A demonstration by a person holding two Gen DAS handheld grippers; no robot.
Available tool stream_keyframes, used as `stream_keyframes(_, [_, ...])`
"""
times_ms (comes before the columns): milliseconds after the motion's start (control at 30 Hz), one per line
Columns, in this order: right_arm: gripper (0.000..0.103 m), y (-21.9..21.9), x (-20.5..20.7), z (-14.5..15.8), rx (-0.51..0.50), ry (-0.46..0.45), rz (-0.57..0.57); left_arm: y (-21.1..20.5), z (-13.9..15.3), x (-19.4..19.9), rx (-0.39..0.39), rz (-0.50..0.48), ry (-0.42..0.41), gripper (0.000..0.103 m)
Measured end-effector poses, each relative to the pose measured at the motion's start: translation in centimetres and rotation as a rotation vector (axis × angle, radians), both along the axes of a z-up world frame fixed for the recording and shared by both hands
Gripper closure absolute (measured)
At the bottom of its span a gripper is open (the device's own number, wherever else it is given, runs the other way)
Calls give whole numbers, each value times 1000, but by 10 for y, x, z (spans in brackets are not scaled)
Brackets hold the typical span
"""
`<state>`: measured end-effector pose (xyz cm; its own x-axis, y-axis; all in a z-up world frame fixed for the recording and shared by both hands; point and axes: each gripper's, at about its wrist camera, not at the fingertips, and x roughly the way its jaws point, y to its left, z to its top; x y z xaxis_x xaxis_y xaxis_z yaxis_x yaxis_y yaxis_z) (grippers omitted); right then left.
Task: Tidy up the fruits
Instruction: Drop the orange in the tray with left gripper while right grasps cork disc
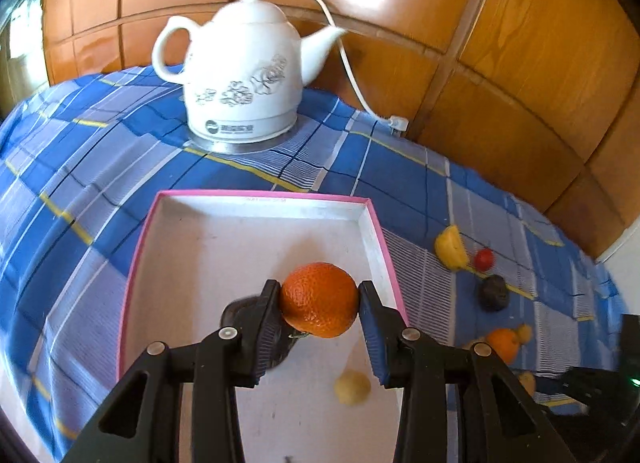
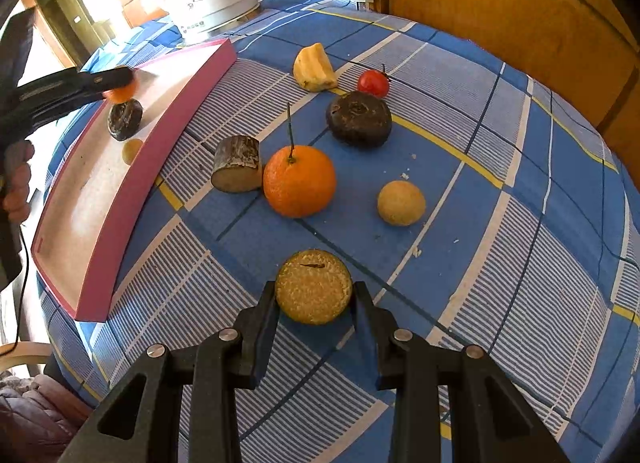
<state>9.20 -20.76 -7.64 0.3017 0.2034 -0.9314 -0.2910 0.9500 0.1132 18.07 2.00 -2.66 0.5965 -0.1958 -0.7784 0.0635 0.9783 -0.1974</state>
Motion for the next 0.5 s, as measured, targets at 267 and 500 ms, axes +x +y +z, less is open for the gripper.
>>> stream_keyframes(267, [67, -1, 0, 0, -1, -2, 1, -14, -18, 15, 41, -10, 34, 60])
stream_keyframes(500, [67, 2, 0, -1, -24, -7, 8, -15, 0, -12, 93, 16, -34, 41])
